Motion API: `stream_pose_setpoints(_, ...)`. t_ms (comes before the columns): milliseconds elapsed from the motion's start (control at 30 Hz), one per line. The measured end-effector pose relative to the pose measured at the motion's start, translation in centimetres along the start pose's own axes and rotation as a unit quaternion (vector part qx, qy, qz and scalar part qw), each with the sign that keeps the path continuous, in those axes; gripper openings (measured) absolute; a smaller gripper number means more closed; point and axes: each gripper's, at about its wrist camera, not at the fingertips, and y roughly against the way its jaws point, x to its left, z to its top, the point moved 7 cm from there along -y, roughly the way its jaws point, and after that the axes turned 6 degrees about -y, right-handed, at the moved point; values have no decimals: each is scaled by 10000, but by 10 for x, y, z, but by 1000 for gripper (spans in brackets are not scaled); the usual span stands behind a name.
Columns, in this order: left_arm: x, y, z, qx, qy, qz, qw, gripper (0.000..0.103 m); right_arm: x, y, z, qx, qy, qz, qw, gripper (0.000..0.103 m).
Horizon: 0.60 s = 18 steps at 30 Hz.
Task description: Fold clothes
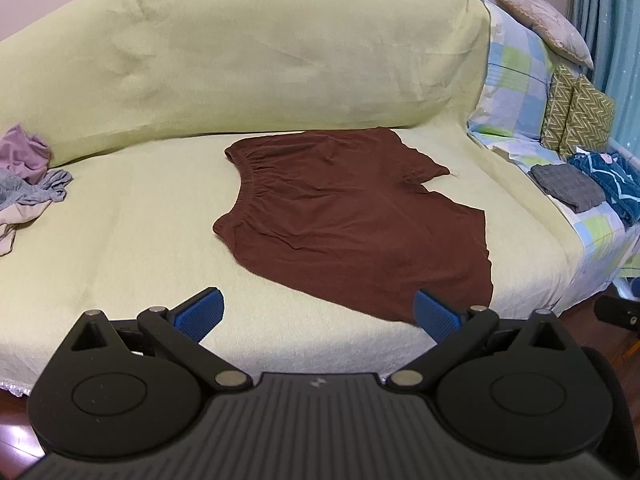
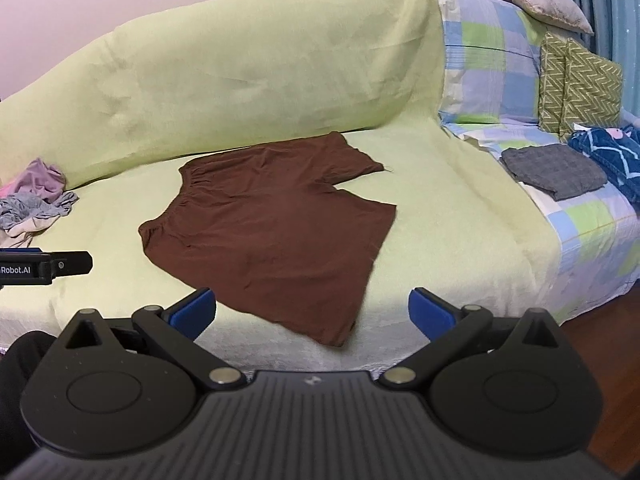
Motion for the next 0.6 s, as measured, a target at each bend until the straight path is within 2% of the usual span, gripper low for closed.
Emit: stream_pose_setpoints(600,-17,11,-11,72,-199,24,9998,102,-2,6,-6,199,153,-55,9997,102)
